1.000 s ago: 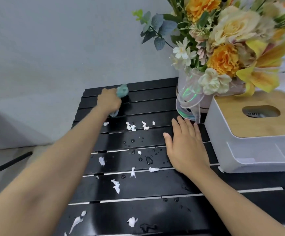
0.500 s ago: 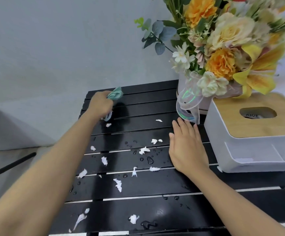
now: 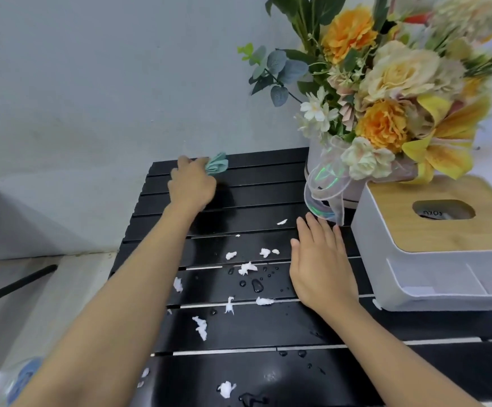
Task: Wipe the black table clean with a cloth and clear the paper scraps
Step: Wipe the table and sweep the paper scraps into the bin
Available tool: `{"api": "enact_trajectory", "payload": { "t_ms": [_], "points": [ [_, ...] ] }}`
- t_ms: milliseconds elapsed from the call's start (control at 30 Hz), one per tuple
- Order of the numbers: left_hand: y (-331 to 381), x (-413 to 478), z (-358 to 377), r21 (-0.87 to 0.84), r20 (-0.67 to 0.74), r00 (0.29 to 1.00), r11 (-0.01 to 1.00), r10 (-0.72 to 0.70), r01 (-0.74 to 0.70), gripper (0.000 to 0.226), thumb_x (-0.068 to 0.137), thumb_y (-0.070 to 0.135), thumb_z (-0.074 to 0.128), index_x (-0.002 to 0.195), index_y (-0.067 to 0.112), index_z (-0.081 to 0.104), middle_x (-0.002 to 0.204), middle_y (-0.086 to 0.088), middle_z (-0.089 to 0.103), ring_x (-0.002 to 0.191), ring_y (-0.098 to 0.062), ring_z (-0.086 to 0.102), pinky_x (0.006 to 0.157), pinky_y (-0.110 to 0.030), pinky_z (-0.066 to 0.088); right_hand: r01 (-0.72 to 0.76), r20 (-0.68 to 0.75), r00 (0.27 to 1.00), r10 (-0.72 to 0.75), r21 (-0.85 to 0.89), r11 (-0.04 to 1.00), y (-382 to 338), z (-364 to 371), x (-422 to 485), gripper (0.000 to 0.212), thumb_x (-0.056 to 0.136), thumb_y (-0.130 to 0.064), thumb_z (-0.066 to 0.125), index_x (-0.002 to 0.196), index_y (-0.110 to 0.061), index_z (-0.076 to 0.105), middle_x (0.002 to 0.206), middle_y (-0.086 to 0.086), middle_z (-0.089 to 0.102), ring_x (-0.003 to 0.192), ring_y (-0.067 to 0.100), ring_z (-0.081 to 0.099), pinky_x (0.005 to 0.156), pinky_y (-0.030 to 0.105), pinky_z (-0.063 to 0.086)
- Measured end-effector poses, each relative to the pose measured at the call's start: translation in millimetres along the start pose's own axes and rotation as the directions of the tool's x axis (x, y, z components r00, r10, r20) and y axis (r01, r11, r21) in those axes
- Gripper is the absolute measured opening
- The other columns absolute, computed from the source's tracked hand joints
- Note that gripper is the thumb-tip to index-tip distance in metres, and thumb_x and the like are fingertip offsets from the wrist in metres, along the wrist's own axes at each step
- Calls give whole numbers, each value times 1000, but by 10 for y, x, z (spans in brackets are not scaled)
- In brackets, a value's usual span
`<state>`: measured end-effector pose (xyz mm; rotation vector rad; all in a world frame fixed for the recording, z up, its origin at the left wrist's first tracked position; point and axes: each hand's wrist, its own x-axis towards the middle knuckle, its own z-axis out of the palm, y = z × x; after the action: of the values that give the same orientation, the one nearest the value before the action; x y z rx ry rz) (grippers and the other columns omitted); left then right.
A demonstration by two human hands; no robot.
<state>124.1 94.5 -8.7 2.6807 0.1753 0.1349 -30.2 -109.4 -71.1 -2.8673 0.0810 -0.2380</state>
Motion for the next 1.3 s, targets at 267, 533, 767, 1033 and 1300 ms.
{"api": "enact_trajectory", "payload": {
  "t_ms": [267, 533, 767, 1033, 1300],
  "points": [
    [302, -807, 399, 42, 154, 940, 948, 305, -315, 55, 82, 8, 47, 134, 25, 53, 119, -5, 51, 102, -30, 48, 92, -39, 41, -2, 17, 1000, 2, -8, 1000, -4, -12, 5, 59, 96, -33, 16, 147, -9, 36, 154, 8, 34, 144, 25, 25, 121, 45, 14],
    [-685, -287, -465, -162, -62, 989, 979, -135, 124, 14, 73, 12, 45, 73, 9, 58, 68, -17, 64, 63, -30, 59, 59, -32, 44, 18, 21, 1000, -19, 16, 1000, 10, -25, 7, 51, 101, -27, 25, 147, -8, 33, 154, 9, 32, 145, 26, 23, 121, 45, 11],
    [-281, -791, 164, 175, -204, 969, 969, -138, 175, 42, 76, 6, 48, 117, 2, 57, 118, -22, 49, 100, -44, 51, 89, -46, 44, -1, 31, 1000, 0, 44, 999, -24, -71, 11, 50, 101, -27, 28, 148, -8, 32, 155, 9, 30, 146, 26, 20, 122, 44, 8],
    [364, -856, 143, -214, 144, 970, 963, 195, -162, 32, 77, 11, 42, 94, 27, 65, 85, -9, 52, 84, -34, 62, 74, -35, 47, 86, 186, 976, -110, 134, 987, 158, -471, -710, 55, 103, -40, 28, 153, -18, 21, 161, -3, 14, 149, 16, 6, 120, 27, -4],
    [516, -961, 418, 90, 133, 968, 970, 212, -225, 64, 82, 7, 44, 138, 37, 48, 124, -4, 47, 109, -32, 45, 93, -42, 34, 85, 127, 988, -86, 14, 996, 239, -354, -996, 62, 99, -44, 21, 148, -10, 36, 157, 7, 29, 147, 21, 21, 117, 36, 5]
  ]
}}
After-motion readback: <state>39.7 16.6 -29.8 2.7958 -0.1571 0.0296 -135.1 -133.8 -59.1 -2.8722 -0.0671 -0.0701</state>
